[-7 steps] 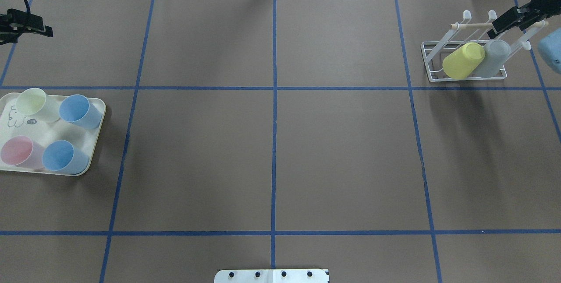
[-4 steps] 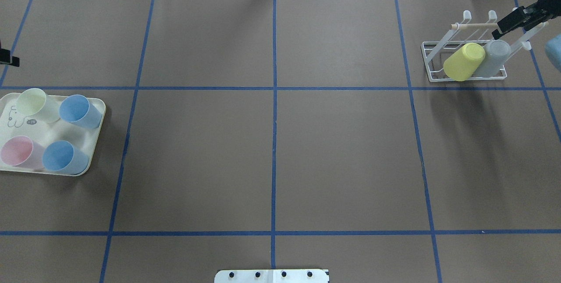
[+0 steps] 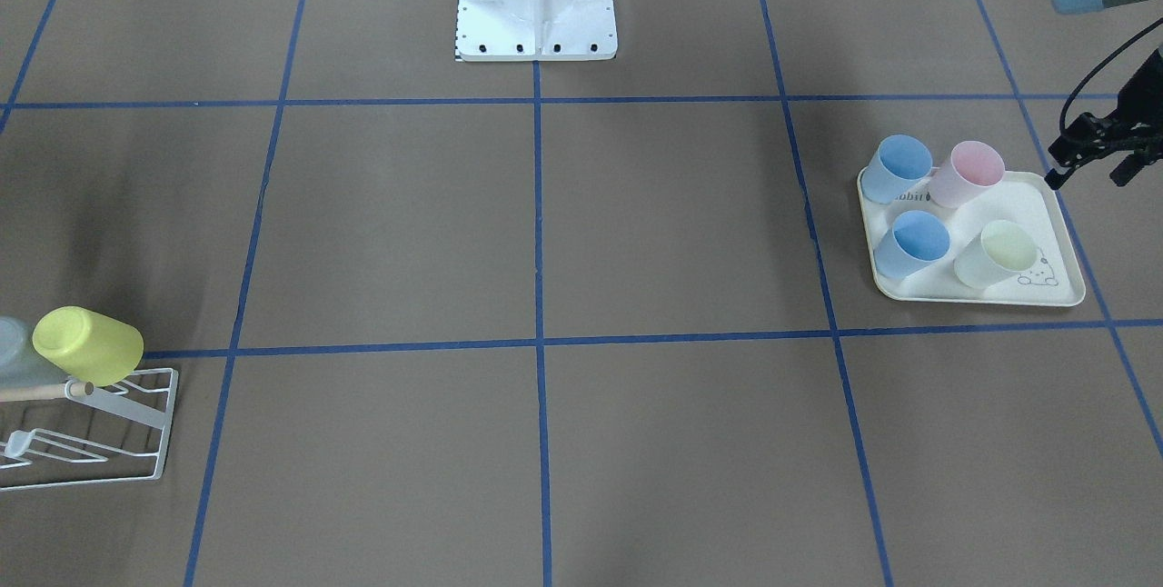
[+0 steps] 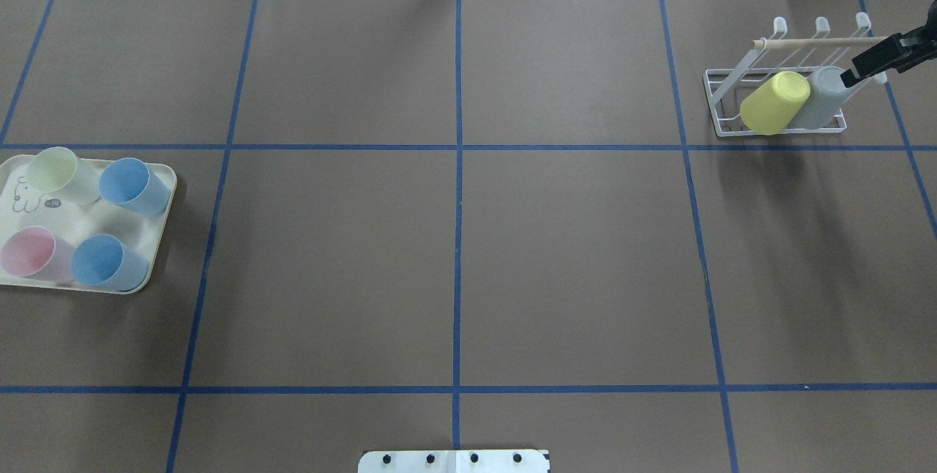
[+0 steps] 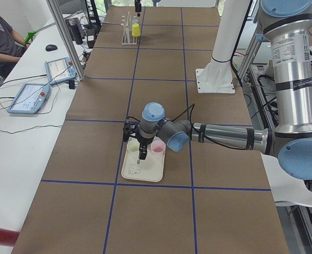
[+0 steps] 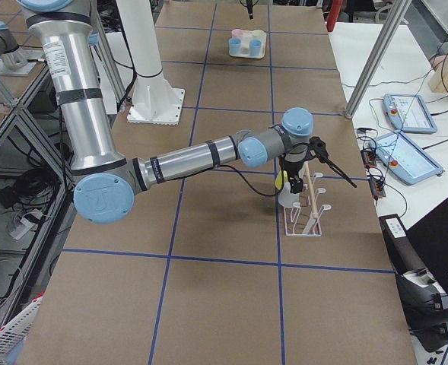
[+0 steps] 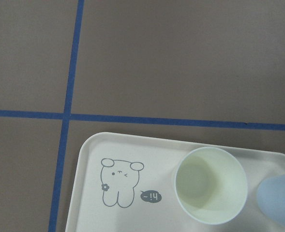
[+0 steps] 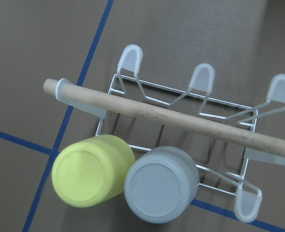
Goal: Transfer IKEA cup to right arm and place on rack
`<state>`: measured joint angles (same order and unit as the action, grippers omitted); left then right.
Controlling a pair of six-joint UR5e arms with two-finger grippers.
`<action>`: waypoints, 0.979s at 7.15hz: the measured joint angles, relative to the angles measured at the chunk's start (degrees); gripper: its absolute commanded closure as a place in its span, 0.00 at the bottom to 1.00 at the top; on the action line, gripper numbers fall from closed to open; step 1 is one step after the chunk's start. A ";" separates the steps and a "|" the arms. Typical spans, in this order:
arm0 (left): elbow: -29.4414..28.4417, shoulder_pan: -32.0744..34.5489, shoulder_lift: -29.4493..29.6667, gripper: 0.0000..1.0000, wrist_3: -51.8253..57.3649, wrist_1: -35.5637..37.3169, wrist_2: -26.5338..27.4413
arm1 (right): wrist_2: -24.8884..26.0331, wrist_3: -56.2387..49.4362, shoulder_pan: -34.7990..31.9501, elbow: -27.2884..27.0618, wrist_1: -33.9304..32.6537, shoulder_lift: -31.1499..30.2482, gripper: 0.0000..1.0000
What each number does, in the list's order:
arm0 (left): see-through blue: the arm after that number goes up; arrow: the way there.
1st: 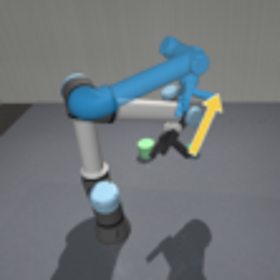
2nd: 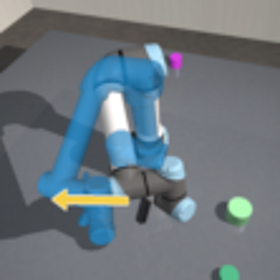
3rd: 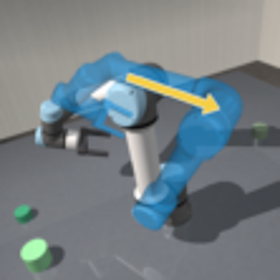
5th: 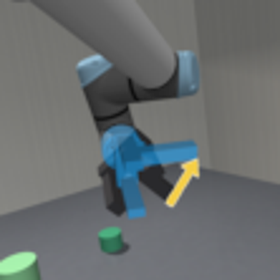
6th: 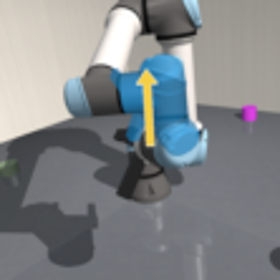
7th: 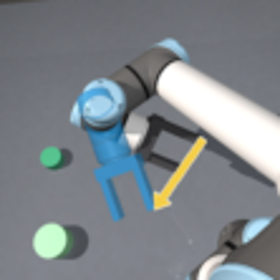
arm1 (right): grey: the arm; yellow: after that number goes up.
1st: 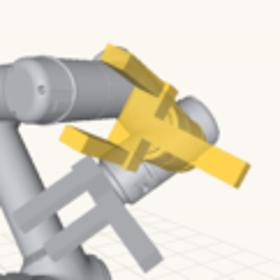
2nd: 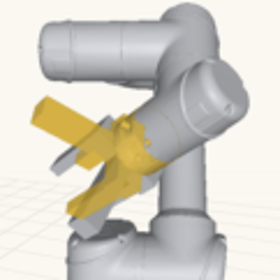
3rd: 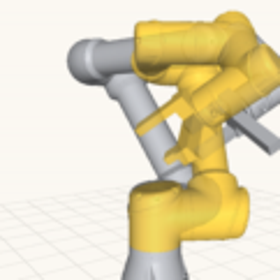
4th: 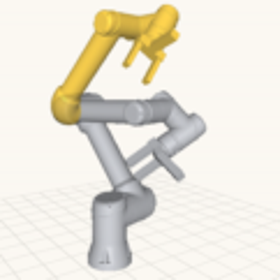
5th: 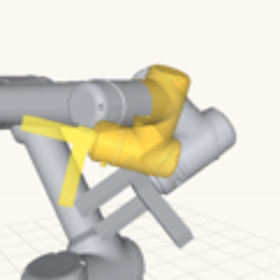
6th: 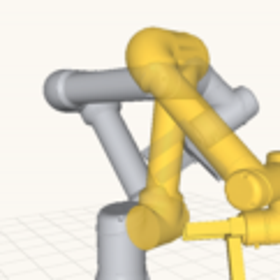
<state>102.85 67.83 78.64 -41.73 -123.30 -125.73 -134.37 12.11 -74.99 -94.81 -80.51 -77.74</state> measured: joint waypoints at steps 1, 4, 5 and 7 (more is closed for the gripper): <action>-1.04 -1.88 -0.20 0.00 -0.53 -0.02 -0.48 | -0.01 0.18 0.01 -0.19 0.00 -0.17 0.01; -2.52 -6.93 -0.71 0.16 -0.88 -0.14 -0.87 | -0.07 0.35 0.01 -0.36 0.00 -0.30 0.01; -2.48 -8.10 -1.15 0.56 -0.89 -0.21 -0.92 | -0.09 0.36 0.01 -0.37 0.00 -0.30 0.01; -2.52 -9.20 -1.83 1.00 -0.90 -0.25 -1.30 | -0.10 0.37 0.01 -0.38 0.00 -0.30 0.01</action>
<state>100.33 58.63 76.81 -42.62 -123.55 -127.03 -134.47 12.48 -74.97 -95.18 -80.51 -78.05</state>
